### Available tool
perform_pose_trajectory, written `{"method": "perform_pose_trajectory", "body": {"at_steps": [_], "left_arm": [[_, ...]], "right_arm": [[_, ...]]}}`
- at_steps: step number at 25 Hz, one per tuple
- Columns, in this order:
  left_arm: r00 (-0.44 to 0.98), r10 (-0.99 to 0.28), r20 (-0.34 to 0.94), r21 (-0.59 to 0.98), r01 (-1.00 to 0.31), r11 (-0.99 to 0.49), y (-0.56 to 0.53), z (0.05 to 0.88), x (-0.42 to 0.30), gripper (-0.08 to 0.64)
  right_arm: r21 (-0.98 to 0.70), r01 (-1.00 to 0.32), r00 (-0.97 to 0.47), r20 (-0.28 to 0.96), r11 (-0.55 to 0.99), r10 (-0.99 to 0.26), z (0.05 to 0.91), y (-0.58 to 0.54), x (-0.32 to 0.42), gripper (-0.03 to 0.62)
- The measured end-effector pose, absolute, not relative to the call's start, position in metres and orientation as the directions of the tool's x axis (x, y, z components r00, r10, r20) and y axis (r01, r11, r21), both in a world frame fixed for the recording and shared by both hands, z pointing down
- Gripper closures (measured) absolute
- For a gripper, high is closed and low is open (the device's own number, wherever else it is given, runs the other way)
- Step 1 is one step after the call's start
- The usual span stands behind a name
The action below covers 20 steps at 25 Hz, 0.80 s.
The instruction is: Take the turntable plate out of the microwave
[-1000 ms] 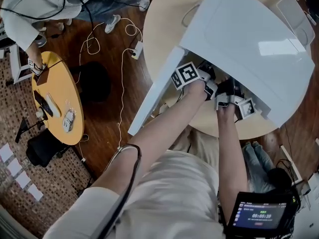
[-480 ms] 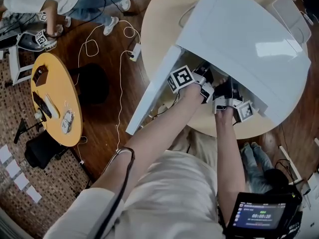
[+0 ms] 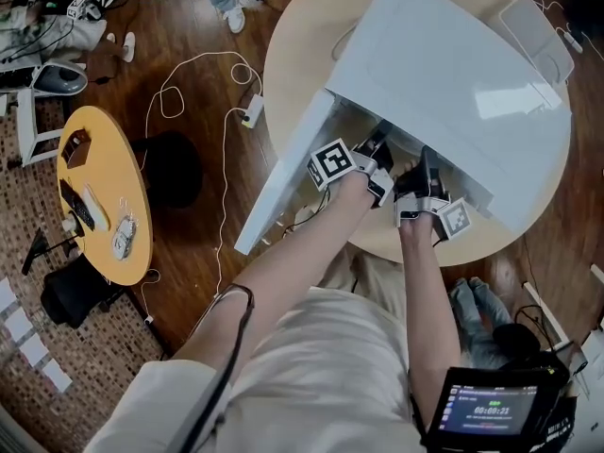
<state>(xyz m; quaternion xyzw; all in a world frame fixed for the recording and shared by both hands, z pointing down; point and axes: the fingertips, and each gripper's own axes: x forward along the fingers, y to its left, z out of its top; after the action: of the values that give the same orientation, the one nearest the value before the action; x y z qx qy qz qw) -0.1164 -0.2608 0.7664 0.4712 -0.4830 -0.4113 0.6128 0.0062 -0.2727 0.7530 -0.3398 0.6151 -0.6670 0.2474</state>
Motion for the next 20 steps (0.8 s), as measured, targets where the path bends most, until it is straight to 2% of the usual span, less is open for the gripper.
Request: {"method": "perform_pose_trajectory", "body": {"at_steps": [20], "left_arm": [[0.157, -0.970, 0.188, 0.979, 0.046, 0.197, -0.219, 0.733, -0.110, 0.529]], "right_arm": [[-0.993, -0.081, -0.738, 0.117, -0.085, -0.665, 0.717, -0.240, 0.009, 0.555]]}}
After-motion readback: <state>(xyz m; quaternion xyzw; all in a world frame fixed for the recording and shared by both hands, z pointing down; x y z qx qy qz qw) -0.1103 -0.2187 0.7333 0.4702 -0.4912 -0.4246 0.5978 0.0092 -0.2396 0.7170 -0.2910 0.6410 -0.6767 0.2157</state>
